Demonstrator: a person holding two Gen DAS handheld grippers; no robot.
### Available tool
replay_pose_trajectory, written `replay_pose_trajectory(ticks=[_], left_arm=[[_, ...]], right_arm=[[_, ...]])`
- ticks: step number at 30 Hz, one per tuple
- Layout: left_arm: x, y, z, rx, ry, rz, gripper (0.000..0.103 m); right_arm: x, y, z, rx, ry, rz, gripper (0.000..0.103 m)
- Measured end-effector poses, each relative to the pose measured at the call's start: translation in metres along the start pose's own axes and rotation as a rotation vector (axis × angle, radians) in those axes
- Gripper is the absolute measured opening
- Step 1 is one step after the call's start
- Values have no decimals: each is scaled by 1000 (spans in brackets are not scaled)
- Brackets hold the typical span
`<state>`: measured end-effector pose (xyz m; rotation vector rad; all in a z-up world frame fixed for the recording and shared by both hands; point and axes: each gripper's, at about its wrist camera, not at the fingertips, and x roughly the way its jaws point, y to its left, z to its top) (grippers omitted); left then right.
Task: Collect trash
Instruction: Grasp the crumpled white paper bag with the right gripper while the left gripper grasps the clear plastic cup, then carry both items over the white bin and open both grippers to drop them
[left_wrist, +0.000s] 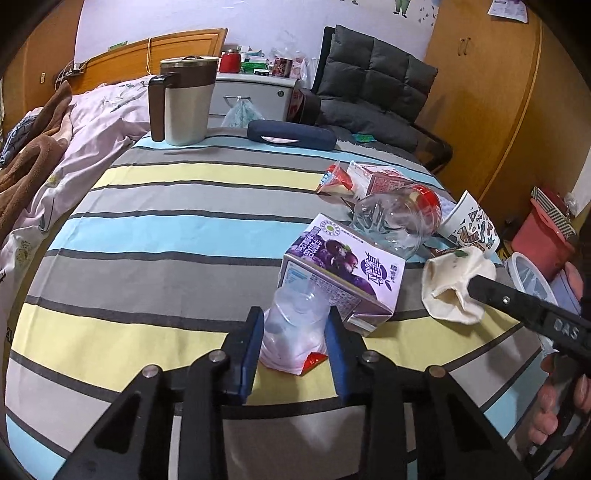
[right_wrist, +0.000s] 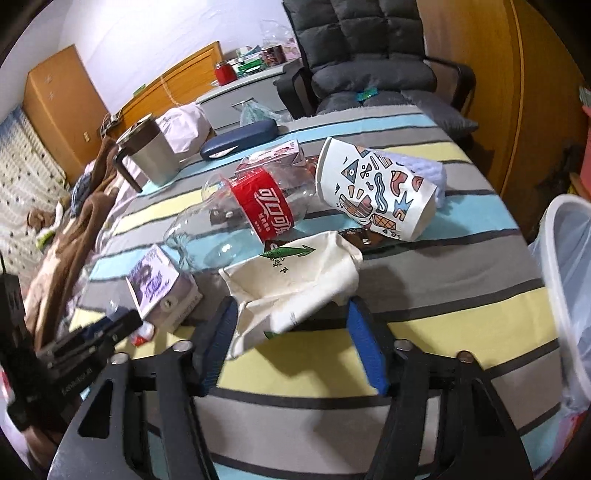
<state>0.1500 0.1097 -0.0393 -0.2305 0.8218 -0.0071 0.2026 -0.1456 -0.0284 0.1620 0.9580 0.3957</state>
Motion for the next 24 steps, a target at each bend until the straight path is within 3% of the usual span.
replay_pose_trajectory(ticks=[3, 6, 15, 24], left_arm=[[0, 1, 0, -2, 0, -8, 35], [-1, 2, -1, -3, -4, -15, 35], [-17, -7, -8, 18, -29, -1, 34], [-38, -30, -21, 49, -36, -20, 34]], right_arm=[[2, -3, -2, 26, 8, 2, 28], [1, -6, -3, 40, 11, 14, 19], [-22, -6, -7, -20, -33, 5, 10], [-40, -7, -15, -75, -53, -26, 9]])
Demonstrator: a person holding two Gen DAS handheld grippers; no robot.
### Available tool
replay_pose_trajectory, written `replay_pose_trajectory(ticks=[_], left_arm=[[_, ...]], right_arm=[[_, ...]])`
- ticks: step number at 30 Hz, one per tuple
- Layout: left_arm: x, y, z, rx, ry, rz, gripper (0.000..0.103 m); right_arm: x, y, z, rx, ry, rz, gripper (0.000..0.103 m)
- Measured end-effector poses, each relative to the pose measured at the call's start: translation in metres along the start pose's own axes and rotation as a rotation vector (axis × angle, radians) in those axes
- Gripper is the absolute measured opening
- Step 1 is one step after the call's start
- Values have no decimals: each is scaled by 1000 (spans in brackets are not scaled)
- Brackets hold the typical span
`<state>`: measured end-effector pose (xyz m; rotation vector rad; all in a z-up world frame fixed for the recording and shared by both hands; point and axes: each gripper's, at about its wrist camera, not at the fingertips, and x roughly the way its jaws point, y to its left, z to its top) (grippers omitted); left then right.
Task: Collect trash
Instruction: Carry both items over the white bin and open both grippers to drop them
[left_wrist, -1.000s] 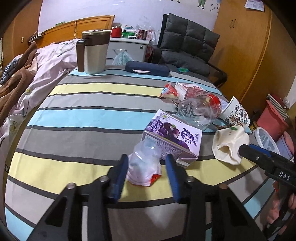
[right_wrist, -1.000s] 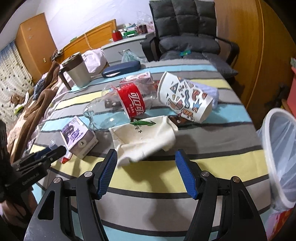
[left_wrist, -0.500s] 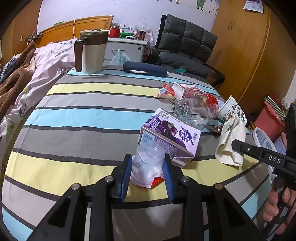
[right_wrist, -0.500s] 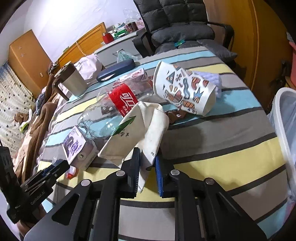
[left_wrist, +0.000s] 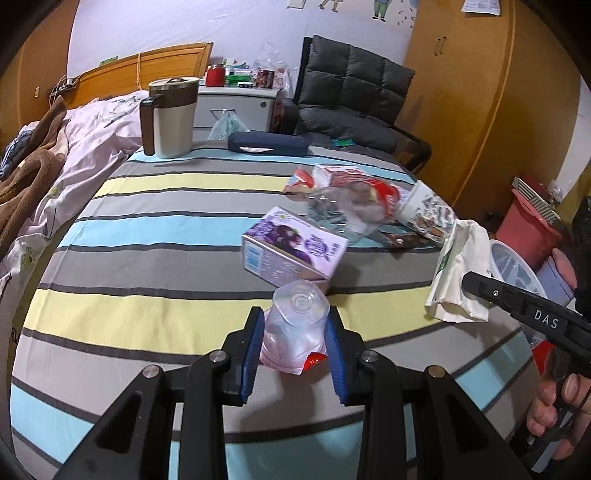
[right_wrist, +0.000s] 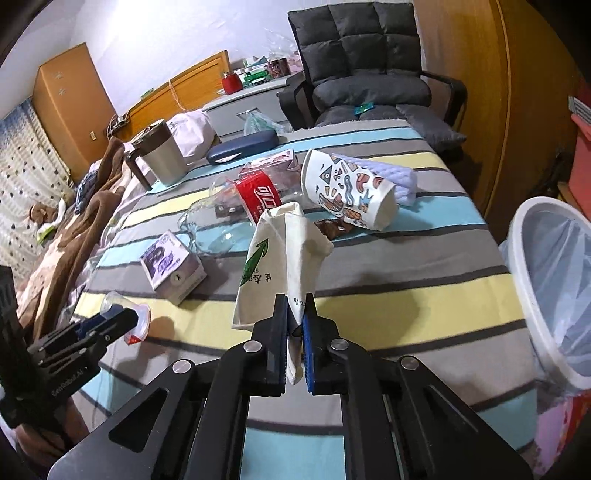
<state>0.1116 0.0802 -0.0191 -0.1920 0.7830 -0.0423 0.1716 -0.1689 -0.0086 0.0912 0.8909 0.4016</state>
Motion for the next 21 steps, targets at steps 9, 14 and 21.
replay_pose_trajectory(ticks=[9, 14, 21], left_arm=[[-13, -29, 0, 43, -14, -39, 34], [-14, -49, 1, 72, -15, -61, 34], [-8, -76, 2, 108, 0, -107, 34]], right_arm=[[-21, -10, -6, -5, -40, -28, 9], [-30, -18, -10, 9, -56, -40, 9], [-42, -37, -15, 45, -75, -66, 9]])
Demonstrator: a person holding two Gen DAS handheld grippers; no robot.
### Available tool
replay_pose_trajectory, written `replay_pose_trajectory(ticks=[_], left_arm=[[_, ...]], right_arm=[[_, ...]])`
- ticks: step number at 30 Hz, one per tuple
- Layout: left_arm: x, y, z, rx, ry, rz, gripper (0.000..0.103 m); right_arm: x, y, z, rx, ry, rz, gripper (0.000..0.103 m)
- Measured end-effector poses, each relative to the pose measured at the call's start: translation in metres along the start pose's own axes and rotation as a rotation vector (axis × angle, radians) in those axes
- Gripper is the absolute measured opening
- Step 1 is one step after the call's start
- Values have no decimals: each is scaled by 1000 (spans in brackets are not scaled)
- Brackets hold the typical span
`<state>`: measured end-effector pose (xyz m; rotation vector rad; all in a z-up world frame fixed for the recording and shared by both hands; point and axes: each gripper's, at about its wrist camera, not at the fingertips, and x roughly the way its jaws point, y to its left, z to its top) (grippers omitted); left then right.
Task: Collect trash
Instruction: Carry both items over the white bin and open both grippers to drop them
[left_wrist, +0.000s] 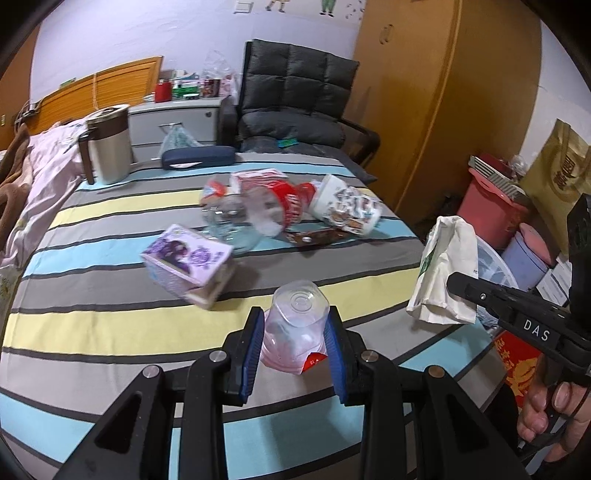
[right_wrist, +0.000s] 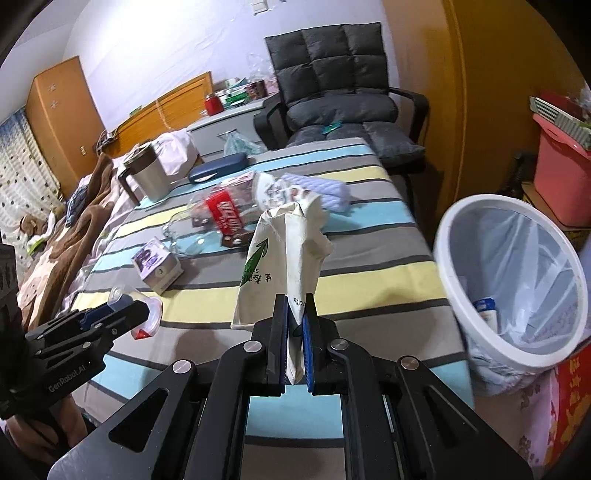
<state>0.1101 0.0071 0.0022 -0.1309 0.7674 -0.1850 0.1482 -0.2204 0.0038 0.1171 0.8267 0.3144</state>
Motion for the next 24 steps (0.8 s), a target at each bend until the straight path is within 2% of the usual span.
replay_pose_trajectory(ticks=[24], left_arm=[[48, -123, 43, 164, 5, -217, 34]], right_arm=[[-44, -108, -6, 203, -93, -177, 9]])
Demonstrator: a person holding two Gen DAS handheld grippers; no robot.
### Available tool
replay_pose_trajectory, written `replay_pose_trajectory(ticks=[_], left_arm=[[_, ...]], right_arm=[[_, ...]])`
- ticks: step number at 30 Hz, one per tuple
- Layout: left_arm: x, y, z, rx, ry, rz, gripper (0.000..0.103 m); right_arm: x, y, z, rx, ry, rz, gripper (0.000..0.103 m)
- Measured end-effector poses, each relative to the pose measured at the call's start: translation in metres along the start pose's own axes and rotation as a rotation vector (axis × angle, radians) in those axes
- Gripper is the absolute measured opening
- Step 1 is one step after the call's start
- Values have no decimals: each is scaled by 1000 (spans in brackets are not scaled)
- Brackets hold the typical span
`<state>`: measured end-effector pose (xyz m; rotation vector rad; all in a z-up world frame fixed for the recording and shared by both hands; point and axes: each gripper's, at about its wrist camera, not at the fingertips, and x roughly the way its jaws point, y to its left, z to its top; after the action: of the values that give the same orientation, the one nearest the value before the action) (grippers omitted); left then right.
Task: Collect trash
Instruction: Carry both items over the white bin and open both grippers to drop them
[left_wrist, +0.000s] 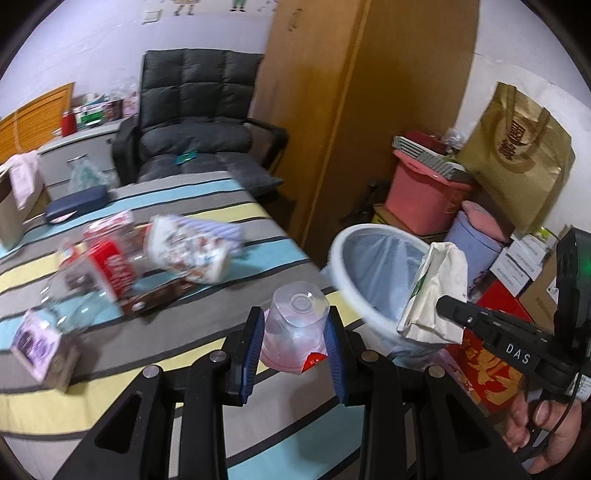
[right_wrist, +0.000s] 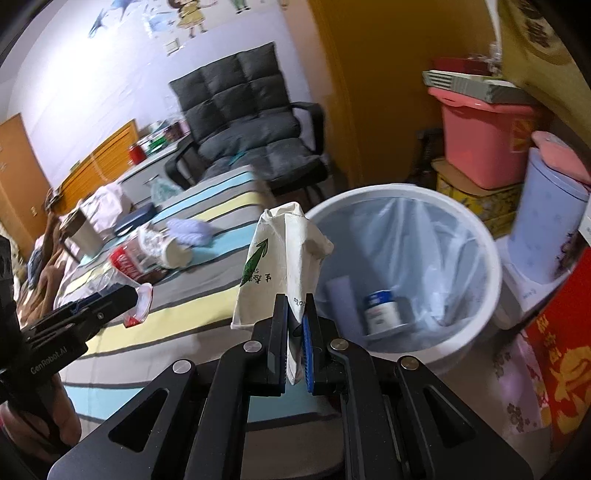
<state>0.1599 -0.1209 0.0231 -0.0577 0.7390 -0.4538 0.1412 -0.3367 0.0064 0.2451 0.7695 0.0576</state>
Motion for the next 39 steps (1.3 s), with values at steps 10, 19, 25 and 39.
replay_pose_trajectory(ticks=[10, 19, 25, 39], left_arm=[[43, -47, 18, 61, 28, -104, 34], [75, -69, 18, 81, 78, -163, 34], [89, -71, 19, 75, 99, -181, 35], [97, -73, 21, 58, 89, -196, 56]], right_arm=[[-1, -35, -2, 52, 0, -62, 9], [4, -52, -4, 76, 19, -92, 9], [8, -55, -3, 80, 24, -102, 9], [12, -63, -3, 105, 47, -103, 18]])
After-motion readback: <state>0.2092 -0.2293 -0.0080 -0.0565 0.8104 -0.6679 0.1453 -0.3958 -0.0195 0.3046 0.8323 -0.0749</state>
